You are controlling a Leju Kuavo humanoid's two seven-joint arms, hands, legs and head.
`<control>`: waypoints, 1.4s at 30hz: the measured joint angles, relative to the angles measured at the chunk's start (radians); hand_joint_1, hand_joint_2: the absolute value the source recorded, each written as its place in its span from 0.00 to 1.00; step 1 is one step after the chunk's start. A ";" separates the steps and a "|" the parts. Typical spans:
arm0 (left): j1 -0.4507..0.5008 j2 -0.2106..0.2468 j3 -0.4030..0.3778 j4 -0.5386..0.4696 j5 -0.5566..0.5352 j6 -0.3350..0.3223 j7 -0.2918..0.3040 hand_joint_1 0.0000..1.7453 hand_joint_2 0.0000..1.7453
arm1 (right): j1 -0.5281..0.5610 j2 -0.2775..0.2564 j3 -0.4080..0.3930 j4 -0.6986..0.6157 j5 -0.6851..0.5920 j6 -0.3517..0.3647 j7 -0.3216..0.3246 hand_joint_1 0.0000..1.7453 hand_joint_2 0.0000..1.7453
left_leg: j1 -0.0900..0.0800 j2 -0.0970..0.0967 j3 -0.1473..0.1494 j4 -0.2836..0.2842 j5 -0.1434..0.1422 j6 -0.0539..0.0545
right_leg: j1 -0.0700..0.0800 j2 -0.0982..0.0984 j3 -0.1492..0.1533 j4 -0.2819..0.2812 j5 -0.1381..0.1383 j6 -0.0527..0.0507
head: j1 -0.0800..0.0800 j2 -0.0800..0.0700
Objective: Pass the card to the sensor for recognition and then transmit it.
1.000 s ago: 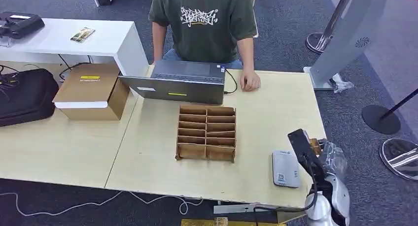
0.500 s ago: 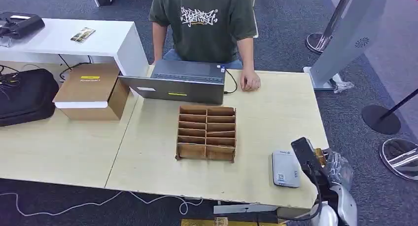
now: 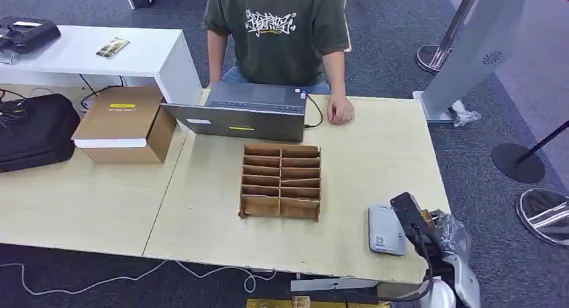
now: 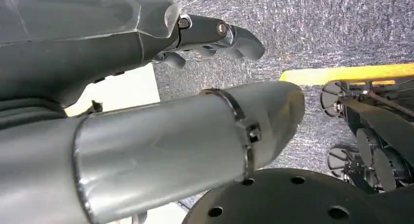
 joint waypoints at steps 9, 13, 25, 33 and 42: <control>-0.001 0.001 0.011 0.000 -0.018 0.000 -0.003 0.00 0.00 | -0.047 0.004 0.016 0.095 -0.022 0.026 0.015 1.00 1.00 | 0.000 0.000 0.000 0.000 0.000 0.000 | 0.000 0.000 0.000 0.000 0.000 0.000 | 0.000 0.000; -0.001 0.002 0.011 0.000 -0.023 0.000 -0.014 0.00 0.00 | -0.068 0.004 0.021 0.132 -0.038 0.034 0.020 1.00 1.00 | 0.000 0.000 0.001 0.000 0.000 0.000 | 0.000 0.000 0.000 0.000 0.000 0.000 | 0.000 0.000; -0.001 -0.001 0.028 -0.003 -0.044 -0.010 -0.021 0.00 0.00 | -0.097 0.005 0.024 0.195 -0.003 -0.089 0.008 1.00 1.00 | 0.000 0.000 0.001 0.000 0.000 0.000 | 0.000 0.000 0.001 0.000 0.000 0.000 | 0.000 0.000; -0.002 -0.032 0.068 -0.047 -0.057 -0.035 -0.033 0.00 0.00 | -0.094 0.023 0.041 0.086 0.065 -0.231 -0.025 1.00 1.00 | 0.000 0.000 0.001 0.000 0.000 0.000 | 0.000 0.000 0.000 0.000 0.000 0.000 | 0.000 0.000; -0.004 -0.033 0.085 -0.051 -0.083 -0.019 -0.036 0.00 0.00 | -0.038 0.034 0.076 -0.079 0.113 -0.281 -0.076 1.00 1.00 | 0.000 0.000 0.001 0.000 0.000 0.000 | 0.000 0.000 0.000 0.000 0.000 0.000 | 0.000 0.000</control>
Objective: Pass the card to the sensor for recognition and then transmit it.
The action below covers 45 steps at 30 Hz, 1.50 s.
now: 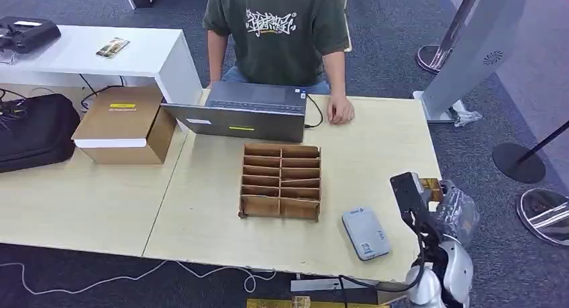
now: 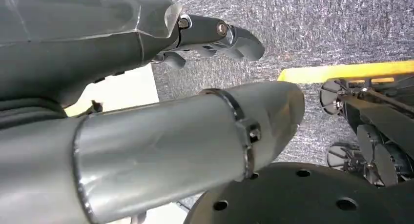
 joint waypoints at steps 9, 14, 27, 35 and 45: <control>-0.008 0.020 0.016 0.014 -0.027 0.022 -0.015 0.00 0.00 | 0.052 -0.001 0.043 -0.059 -0.037 0.139 0.040 1.00 1.00 | 0.000 0.000 0.000 0.000 0.000 0.000 | 0.000 0.000 0.000 0.000 0.000 0.000 | 0.000 0.000; -0.010 0.035 0.031 0.031 -0.029 0.022 -0.015 0.00 0.00 | 0.062 -0.017 0.076 -0.063 -0.074 0.191 0.052 1.00 1.00 | 0.000 0.000 0.000 0.000 0.000 0.000 | 0.000 0.000 0.000 0.000 0.000 0.000 | 0.000 0.000; -0.012 0.044 0.070 0.048 -0.023 0.016 -0.015 0.00 0.00 | 0.083 -0.050 0.195 -0.073 -0.093 0.260 0.098 1.00 1.00 | 0.000 0.000 0.000 0.000 0.000 0.000 | 0.000 0.000 0.000 0.000 0.000 0.000 | 0.000 0.000; -0.012 0.042 0.083 0.048 -0.023 -0.005 -0.016 0.00 0.00 | 0.083 -0.071 0.222 -0.051 -0.107 0.264 0.109 1.00 1.00 | 0.000 0.000 0.000 0.000 0.000 0.000 | 0.000 0.000 0.000 0.000 0.000 0.000 | 0.000 0.000; -0.012 0.036 0.091 0.029 -0.043 -0.028 -0.016 0.00 0.00 | 0.082 -0.085 0.234 -0.013 -0.138 0.297 0.143 1.00 1.00 | 0.000 0.000 0.000 0.000 0.000 0.000 | 0.000 0.000 0.000 0.000 0.000 0.000 | 0.000 0.000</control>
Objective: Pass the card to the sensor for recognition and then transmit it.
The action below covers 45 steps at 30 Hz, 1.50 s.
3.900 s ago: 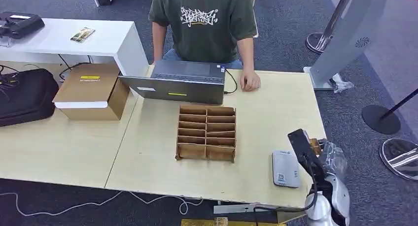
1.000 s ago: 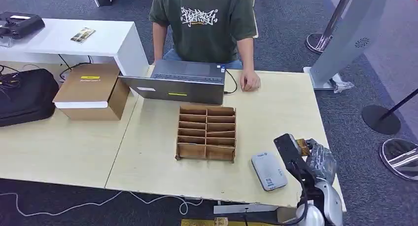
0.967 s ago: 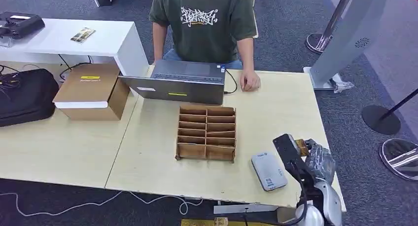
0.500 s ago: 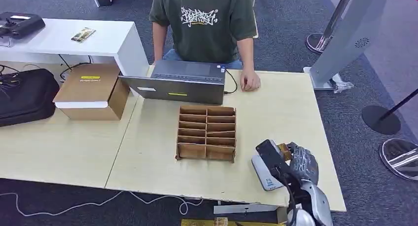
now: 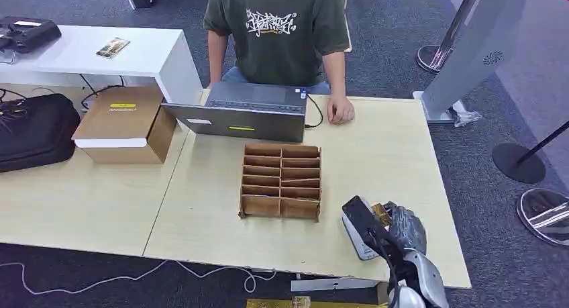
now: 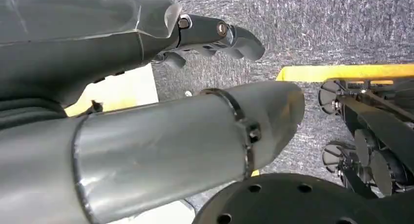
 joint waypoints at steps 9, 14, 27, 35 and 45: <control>-0.001 0.003 0.001 0.000 -0.013 0.027 0.000 0.00 0.00 | -0.054 0.000 -0.001 0.120 -0.026 0.012 0.004 1.00 1.00 | 0.000 0.000 0.000 0.000 0.000 0.000 | 0.000 0.000 0.000 0.000 0.000 0.000 | 0.000 0.000; -0.003 0.004 0.002 0.000 -0.013 0.029 0.000 0.00 0.00 | -0.069 0.002 -0.011 0.146 -0.026 0.011 0.004 1.00 1.00 | 0.000 0.000 0.001 0.000 0.000 0.000 | 0.000 0.000 0.000 0.000 0.000 0.000 | 0.000 0.000; -0.009 0.008 0.003 0.007 -0.015 0.052 0.000 0.00 0.00 | -0.076 0.014 -0.045 0.173 0.004 0.024 -0.018 1.00 1.00 | 0.000 0.000 0.001 0.000 0.000 0.000 | 0.000 0.000 0.001 0.000 0.000 0.000 | 0.000 0.000; -0.017 0.010 0.005 0.017 -0.011 0.063 0.003 0.00 0.00 | -0.077 0.019 -0.053 0.184 0.012 0.029 -0.030 1.00 1.00 | 0.000 0.000 0.001 0.000 0.000 0.000 | 0.000 0.000 0.001 0.000 0.000 0.000 | 0.000 0.000; -0.018 0.019 0.008 0.035 -0.011 0.069 0.004 0.00 0.00 | -0.076 0.019 -0.066 0.193 0.011 0.031 -0.032 1.00 1.00 | 0.000 0.000 0.002 0.000 0.000 0.000 | 0.000 0.000 0.001 0.000 0.000 0.000 | 0.000 0.000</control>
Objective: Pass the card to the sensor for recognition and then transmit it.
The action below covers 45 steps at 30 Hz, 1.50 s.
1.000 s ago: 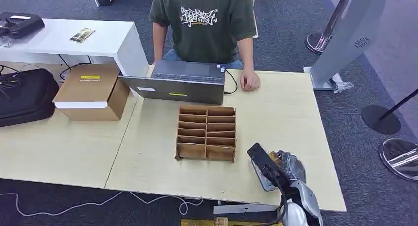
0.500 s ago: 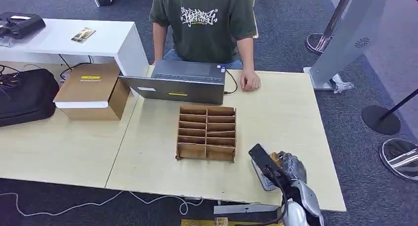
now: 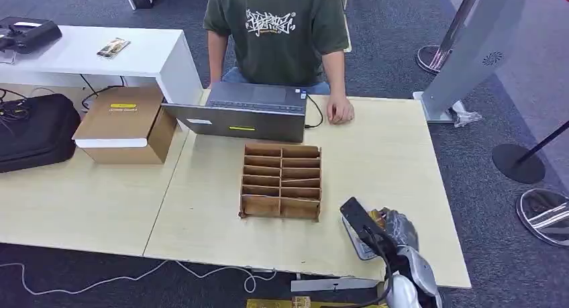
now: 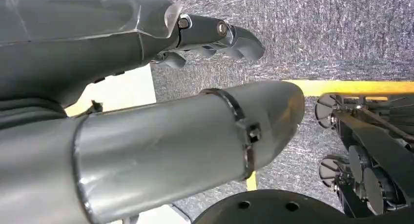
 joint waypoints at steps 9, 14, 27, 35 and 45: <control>-0.001 0.008 0.000 0.017 0.000 0.011 0.000 0.00 0.00 | -0.002 0.002 -0.009 0.020 -0.002 0.002 -0.005 1.00 1.00 | 0.000 0.000 0.001 0.000 0.000 0.000 | 0.000 0.000 0.001 0.000 0.000 0.000 | 0.000 0.000; -0.002 0.015 0.000 0.029 -0.008 0.013 0.000 0.00 0.00 | -0.002 0.003 -0.020 0.027 -0.006 0.002 -0.005 1.00 1.00 | 0.000 0.000 0.001 0.000 0.000 0.000 | 0.000 0.000 0.001 0.000 0.000 0.000 | 0.000 0.000; -0.010 0.029 0.000 0.048 -0.011 0.027 0.004 0.00 0.00 | 0.005 0.010 -0.032 0.019 0.001 -0.031 -0.025 1.00 1.00 | 0.000 0.000 0.002 0.000 0.000 0.000 | 0.000 0.000 0.002 0.000 0.000 0.000 | 0.000 0.000; -0.009 0.022 0.000 0.048 0.001 0.024 -0.004 0.00 0.00 | 0.017 0.038 -0.034 -0.107 0.001 -0.221 -0.164 1.00 1.00 | 0.000 0.000 0.002 0.000 0.000 0.000 | 0.000 0.000 0.002 0.000 0.000 0.000 | 0.000 0.000; -0.010 0.019 0.000 0.048 0.016 0.030 -0.005 0.00 0.00 | 0.032 0.039 0.012 -0.219 0.089 -0.340 -0.219 1.00 1.00 | 0.000 0.000 0.001 0.000 0.000 0.000 | 0.000 0.000 0.002 0.000 0.000 0.000 | 0.000 0.000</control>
